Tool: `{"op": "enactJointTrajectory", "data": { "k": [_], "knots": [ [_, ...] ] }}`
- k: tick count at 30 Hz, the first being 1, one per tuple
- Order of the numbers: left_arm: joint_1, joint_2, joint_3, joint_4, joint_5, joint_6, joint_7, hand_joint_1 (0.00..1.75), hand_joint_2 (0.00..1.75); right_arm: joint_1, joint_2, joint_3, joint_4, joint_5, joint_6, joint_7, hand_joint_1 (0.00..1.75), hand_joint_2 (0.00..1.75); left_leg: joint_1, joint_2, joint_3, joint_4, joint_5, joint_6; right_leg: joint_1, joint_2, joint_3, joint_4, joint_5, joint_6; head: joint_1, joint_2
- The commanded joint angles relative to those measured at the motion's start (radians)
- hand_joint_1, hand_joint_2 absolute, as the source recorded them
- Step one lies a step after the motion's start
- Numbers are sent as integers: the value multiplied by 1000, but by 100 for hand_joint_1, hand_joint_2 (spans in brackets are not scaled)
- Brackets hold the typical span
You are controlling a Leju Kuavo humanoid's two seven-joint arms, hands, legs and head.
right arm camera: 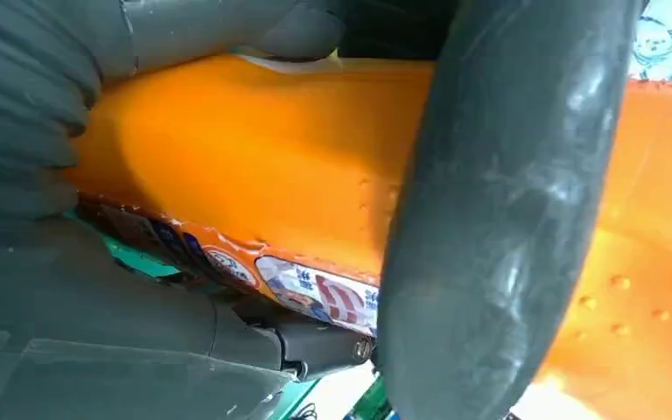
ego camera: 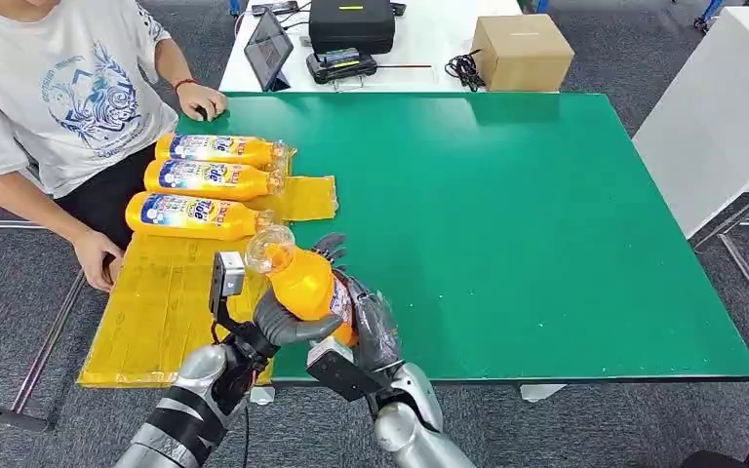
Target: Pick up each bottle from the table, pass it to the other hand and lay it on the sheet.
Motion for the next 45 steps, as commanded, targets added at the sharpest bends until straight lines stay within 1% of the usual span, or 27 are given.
{"op": "enactJointTrajectory", "data": {
  "k": [1, 7, 8, 10, 11, 17, 18, 19, 20, 21, 22, 23, 24, 25, 26, 28, 29, 30, 31, 32, 34, 35, 36, 38, 42, 44, 45],
  "knots": [
    [-52, -17, -26, -17, 4, 7, -8, 175, 175, -12, -22, 74, 115, 8, 21, 18, 175, 175, 2, -2, 3, 0, -1, -2, 2, -3, 5, -1, -1, -2, 0, 0],
    [-49, -24, -18, -23, 4, 18, -19, 175, 175, -15, -22, 75, 111, 10, 27, 23, 175, 175, 1, -2, 2, 0, 0, -1, 1, -3, 3, -1, -1, -2, 0, 0],
    [-49, -26, -11, -28, -3, 34, -27, 175, 175, -14, -22, 72, 110, 9, 26, 27, 175, 175, 2, -3, 4, 0, -1, -2, 2, -3, 5, -2, -2, -2, 0, 0],
    [-50, -31, 1, -33, -6, 54, -34, 175, 175, -11, -23, 66, 108, 7, 19, 30, 175, 175, 1, -2, 2, 0, 0, -1, 2, -3, 3, -1, -1, -2, 0, 0],
    [-51, -34, 12, -40, -11, 74, -38, 175, 175, -8, -23, 59, 102, 3, 10, 33, 124, 175, 1, -2, 1, 0, 0, -1, 2, -3, 3, -1, -1, -1, 0, 0],
    [-53, -33, 13, -41, -10, 74, -38, 175, 175, -9, -23, 58, 101, 3, 10, 33, 124, 175, 1, -3, 1, 0, 0, -1, 1, -3, 2, -1, -1, -1, 0, 0],
    [-50, -34, 18, -44, -18, 90, -37, 175, 175, -7, -23, 54, 97, 6, -1, 40, 2, 175, 2, -3, 3, 0, -1, -2, 2, -4, 4, -1, -1, -2, 0, 0],
    [-46, -34, 24, -55, -47, 132, -50, 175, 175, -3, -21, 44, 89, 1, -6, 54, 0, 175, 1, -2, 1, 0, 0, -1, 2, -3, 2, -1, -1, -2, 0, 0],
    [-44, -36, 35, -58, -47, 144, -49, 175, 175, -1, -22, 39, 82, -4, -3, 62, 0, 0, 2, -3, 3, 0, -1, -2, 3, -4, 5, -1, -2, -3, 0, 0],
    [-39, -29, 44, -75, -93, 198, -60, 175, 175, 6, -28, 29, 55, 13, -26, 101, 0, 0, 2, -3, 2, 0, -1, -2, 2, -3, 4, -1, -1, -2, 0, 0],
    [-33, -24, 61, -96, -144, 256, -81, 175, 175, 24, -35, 5, -3, 3, -40, 112, 0, 0, 2, -2, 1, 0, 0, -1, 2, -3, 3, -1, -1, -2, 0, 0],
    [-23, -14, 80, -118, -179, 287, -82, 175, 175, 64, -32, -27, -106, 10, -63, 130, 0, 0, 1, -2, 1, 0, 0, -1, 1, -2, 2, -1, -1, -1, 0, 0],
    [-16, -7, 91, -132, -239, 351, -92, 175, 175, 90, -37, -45, -198, 14, -83, 136, 0, 0, 2, -2, 3, 0, -1, -2, 2, -2, 4, -1, -1, -2, 0, 0],
    [-12, -3, 104, -140, -286, 381, -104, 175, 175, 111, -46, -58, -288, 8, -81, 147, 0, 0, 1, -2, 0, 0, 0, -1, 1, -2, 1, 0, -1, -1, 0, 0],
    [-8, -1, 122, -141, -337, 418, -114, 175, 175, 130, -64, -68, -391, 29, -104, 141, 0, 0, 2, -1, 3, 1, -2, -2, 2, -2, 4, -1, -2, -2, 0, 0],
    [-11, -8, 148, -127, -411, 478, -133, 175, 175, 157, -75, -87, -525, 39, -137, 130, 0, 0, 1, -1, -1, 1, 0, -1, 1, -1, 0, 1, -1, -1, 0, 0],
    [-18, -13, 163, -114, -439, 507, -133, 175, 175, 164, -83, -86, -572, 58, -152, 125, 0, 0, 2, -1, 0, 2, -2, -2, 2, -2, 2, 1, -2, -2, 0, 0],
    [-33, -4, 153, -95, -561, 608, -158, 175, 175, 170, -86, -87, -614, 87, -184, 116, 0, 0, 0, -1, -1, 1, -1, -1, 1, -1, 0, 1, -1, -1, 0, 0],
    [-47, -15, 178, -73, -591, 658, -155, 175, 175, 179, -88, -81, -662, 76, -190, 105, 0, 0, 1, -1, 0, 1, -2, -1, 1, -1, 1, 1, -2, -2, 0, 0],
    [-68, -12, 189, -43, -676, 723, -176, 175, 175, 180, -91, -66, -691, 78, -203, 91, 0, 0, 1, 0, 0, 2, -1, -1, 1, -1, 1, 1, -1, -2, 0, 0],
    [-88, -18, 225, -18, -678, 736, -171, 175, 175, 178, -90, -47, -706, 60, -197, 87, 0, 0, 1, -2, 0, 2, -1, -2, 1, -2, 2, 1, -1, -2, 0, 0],
    [-101, -13, 231, 0, -750, 809, -188, 175, 175, 171, -92, -37, -705, 50, -196, 82, 0, 0, 1, -2, 0, 1, 0, -1, 1, -2, 1, 0, -1, -2, 0, 0],
    [-104, -12, 232, -1, -750, 808, -188, 175, 175, 170, -90, -36, -705, 50, -197, 82, 0, 0, 2, -2, 1, 1, -1, -2, 2, -2, 3, 0, -1, -3, 0, 0],
    [-130, 12, 226, 21, -878, 913, -178, 175, 175, 159, -91, -25, -696, 44, -197, 71, 0, 0, 1, 0, 0, 0, 0, -1, 1, 0, 1, 0, 0, -2, 0, 0],
    [-141, 15, 235, 23, -880, 907, -178, 175, 175, 156, -91, -24, -695, 44, -201, 71, 0, 0, 2, 0, 3, 0, 0, -2, 2, 0, 3, -1, 0, -3, 0, 0],
    [-139, 13, 234, 25, -880, 907, -178, 175, 175, 156, -92, -24, -694, 44, -201, 71, 0, 0, 0, 1, 1, 0, 0, -1, 1, 1, 2, 0, 0, -1, 0, 0],
    [-137, 12, 233, 26, -881, 907, -178, 175, 175, 157, -92, -24, -693, 44, -201, 70, 0, 0, 2, 1, 4, 0, -1, -2, 2, 1, 4, -1, -1, -2, 0, 0]
  ]
}}
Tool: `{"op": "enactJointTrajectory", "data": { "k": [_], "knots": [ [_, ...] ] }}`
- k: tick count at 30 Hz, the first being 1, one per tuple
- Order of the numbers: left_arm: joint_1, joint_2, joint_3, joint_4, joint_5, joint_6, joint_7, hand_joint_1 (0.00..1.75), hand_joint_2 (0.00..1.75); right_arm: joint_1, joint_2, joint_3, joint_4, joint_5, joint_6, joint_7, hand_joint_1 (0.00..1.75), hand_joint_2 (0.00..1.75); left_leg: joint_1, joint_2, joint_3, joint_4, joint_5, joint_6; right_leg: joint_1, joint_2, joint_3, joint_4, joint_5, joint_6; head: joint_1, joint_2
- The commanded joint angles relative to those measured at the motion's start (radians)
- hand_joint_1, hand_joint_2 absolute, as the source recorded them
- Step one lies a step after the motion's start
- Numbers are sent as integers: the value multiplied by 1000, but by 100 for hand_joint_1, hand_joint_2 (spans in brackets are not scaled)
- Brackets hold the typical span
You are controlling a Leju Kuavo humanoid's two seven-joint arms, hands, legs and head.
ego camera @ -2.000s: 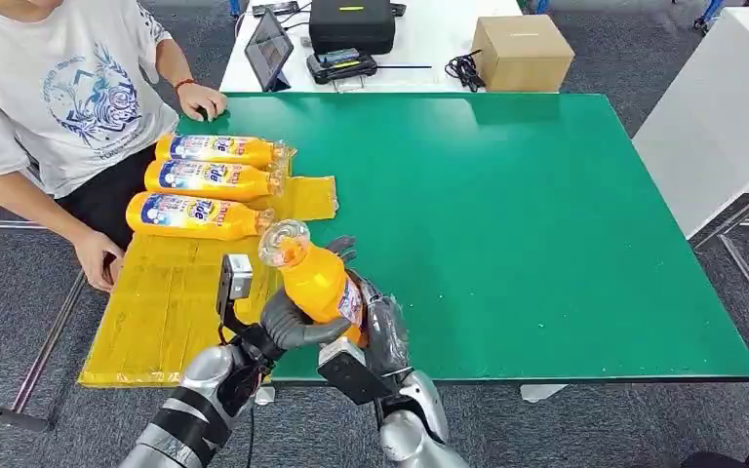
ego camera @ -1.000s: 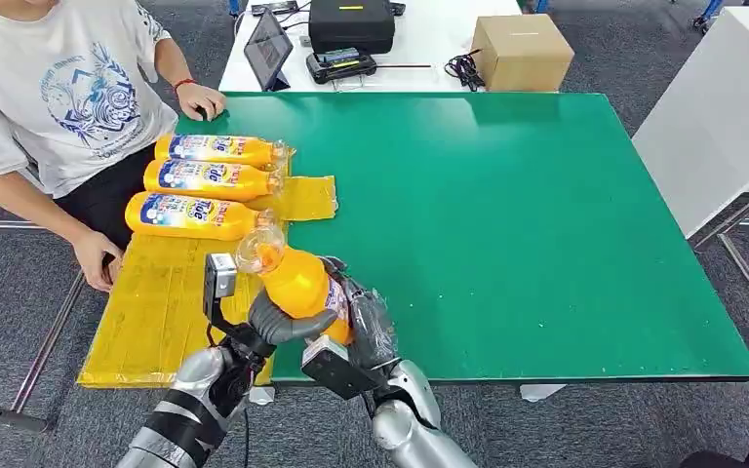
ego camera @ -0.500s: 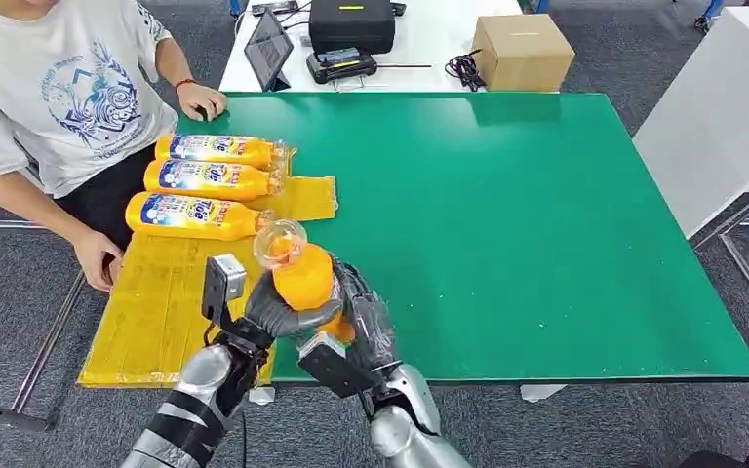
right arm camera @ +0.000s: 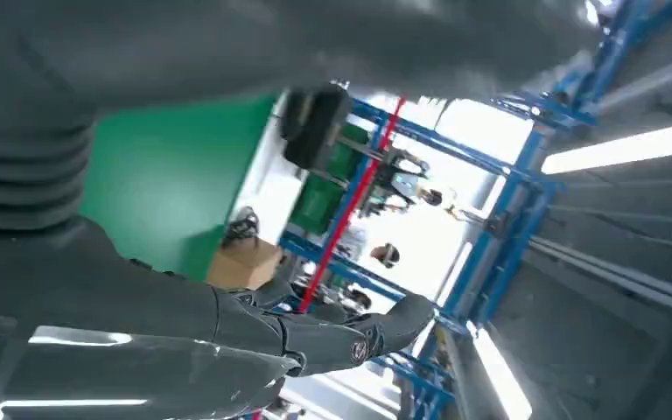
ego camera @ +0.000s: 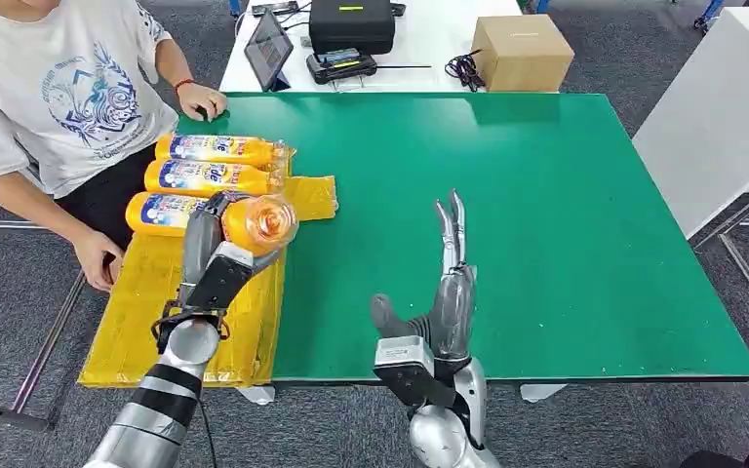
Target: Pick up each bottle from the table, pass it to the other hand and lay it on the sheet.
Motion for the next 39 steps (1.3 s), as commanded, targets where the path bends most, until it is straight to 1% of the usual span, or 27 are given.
{"op": "enactJointTrajectory", "data": {
  "k": [1, 2, 3, 6, 7, 8, 9, 10, 11, 12, 13, 15, 17, 19, 21, 22, 24, 25, 26, 28, 31, 33, 35, 39],
  "knots": [
    [-74, 17, 37, 101, -12, 8, 5, 175, 175, -16, -45, 21, -33, -6, -5, -1, 0, 0, 1, 0, 2, 0, -1, -1, 1, 0, 3, -1, -1, -1, 0, 0],
    [-74, 17, 37, 101, -12, 8, 5, 175, 175, -16, -45, 21, -33, -6, -5, -1, 0, 0, 1, 0, 2, 0, 0, -1, 1, 0, 2, -1, 0, -1, 0, 0],
    [-74, 17, 37, 101, -12, 8, 5, 175, 175, -16, -45, 21, -33, -6, -5, -1, 0, 0, 1, 0, 4, -1, -1, -2, 2, -1, 5, -2, -1, -2, 0, 0],
    [-74, 17, 37, 101, -12, 8, 5, 175, 175, -16, -45, 21, -33, -6, -5, -1, 0, 0, 1, 0, 1, 0, 0, -1, 1, 0, 1, -1, 0, -1, 0, 0],
    [-96, 44, 4, 138, -151, 74, 53, 175, 175, -20, -48, 27, -38, -35, 7, -11, 0, 0, 1, 0, 4, 0, -1, -2, 2, 0, 4, -1, -1, -2, 0, 0],
    [-115, 58, -3, 157, -223, 74, 102, 175, 175, -22, -47, 24, -45, -58, 14, -19, 0, 0, 1, 0, 2, 0, 0, -1, 1, 0, 2, -1, 0, -2, 0, 0],
    [-165, 109, -54, 226, -427, 59, 216, 175, 175, -28, -53, 28, -62, -57, 20, -27, 0, 0, 2, 0, 4, 0, -1, -2, 2, 0, 5, -1, -1, -3, 0, 0],
    [-203, 143, -91, 284, -565, 24, 285, 175, 175, -29, -54, 26, -78, -62, 28, -29, 0, 0, 2, 0, 2, 0, -1, -2, 2, 0, 3, -1, 0, -2, 0, 0],
    [-236, 154, -100, 323, -656, 3, 334, 175, 175, -32, -59, 26, -100, -52, 30, -31, 0, 0, 1, 0, 1, 0, 0, -1, 1, 0, 1, -1, 0, -2, 0, 0],
    [-243, 153, -92, 334, -660, 5, 331, 175, 175, -32, -59, 25, -107, -48, 33, -25, 0, 0, 2, -1, 2, 1, 0, -3, 2, -1, 3, 0, 0, -3, 0, 0],
    [-259, 159, -101, 369, -709, -26, 355, 175, 175, -31, -60, 24, -117, -49, 40, -19, 0, 0, 1, 0, 2, 0, 0, -2, 1, -1, 2, 0, 0, -3, 0, 0],
    [-292, 171, -132, 440, -811, -134, 446, 175, 175, -28, -60, 19, -140, -45, 46, -22, 0, 0, 2, 1, 3, 0, -1, -3, 2, 1, 3, 0, 0, -3, 0, 0],
    [-311, 172, -132, 493, -853, -197, 493, 175, 175, -20, -58, 8, -158, -51, 58, -12, 0, 0, 1, 0, 2, 0, 0, -2, 1, -1, 2, 0, 0, -2, 0, 0],
    [-325, 172, -132, 536, -871, -252, 513, 175, 175, -16, -57, 0, -161, -48, 69, -7, 0, 0, 1, 0, 4, 0, 0, -2, 1, -1, 3, 0, 0, -2, 0, 0],
    [-331, 175, -135, 556, -894, -253, 534, 175, 175, -15, -53, -8, -159, -49, 76, -10, 0, 0, 2, 1, 5, 0, -1, -2, 2, 1, 4, 0, 0, -2, 0, 0],
    [-333, 169, -118, 568, -879, -268, 527, 175, 175, -16, -51, -11, -155, -55, 85, -8, 0, 0, 1, 2, 3, 0, 0, -1, 1, 1, 2, 0, 0, -2, 0, 0],
    [-339, 176, -134, 574, -911, -267, 544, 175, 175, -17, -45, -18, -144, -55, 97, -13, 0, 0, 2, 1, 4, 0, 0, -2, 2, 0, 4, 0, 0, -2, 0, 0],
    [-340, 176, -128, 578, -912, -276, 545, 175, 175, -17, -42, -20, -141, -57, 100, -15, 0, 0, 1, 1, 3, 0, 0, -2, 1, 0, 2, 0, 0, -2, 0, 0],
    [-337, 171, -112, 574, -905, -283, 540, 175, 175, -17, -40, -23, -138, -55, 104, -17, 0, 0, 2, 2, 4, 0, -1, -2, 2, 1, 5, 0, -1, -2, 0, 0],
    [-337, 171, -112, 574, -905, -283, 540, 175, 175, -17, -40, -23, -138, -55, 104, -17, 0, 0, 1, 1, 2, 0, 0, -2, 1, 0, 2, 0, 0, -2, 0, 0],
    [-335, 170, -107, 574, -901, -289, 536, 175, 175, -16, -39, -24, -137, -57, 105, -17, 0, 0, 1, 1, 2, 0, 0, -2, 1, 1, 2, 0, 0, -2, 0, 0],
    [-338, 168, -101, 585, -896, -325, 526, 175, 175, -17, -37, -25, -137, -56, 112, -17, 0, 0, 2, 1, 3, 0, 0, -2, 2, 1, 3, 0, 0, -2, 0, 0],
    [-331, 158, -62, 590, -845, -339, 492, 175, 175, -20, -35, -24, -129, -51, 112, -18, 0, 0, 1, 1, 1, 0, 1, -1, 1, 1, 1, 0, 0, -1, 0, 0],
    [-325, 158, -22, 609, -791, -369, 460, 175, 175, -28, -32, -17, -111, -57, 124, -16, 0, 0, 2, 2, 4, 0, -1, -2, 2, 1, 4, 0, 0, -3, 0, 0]
  ]
}}
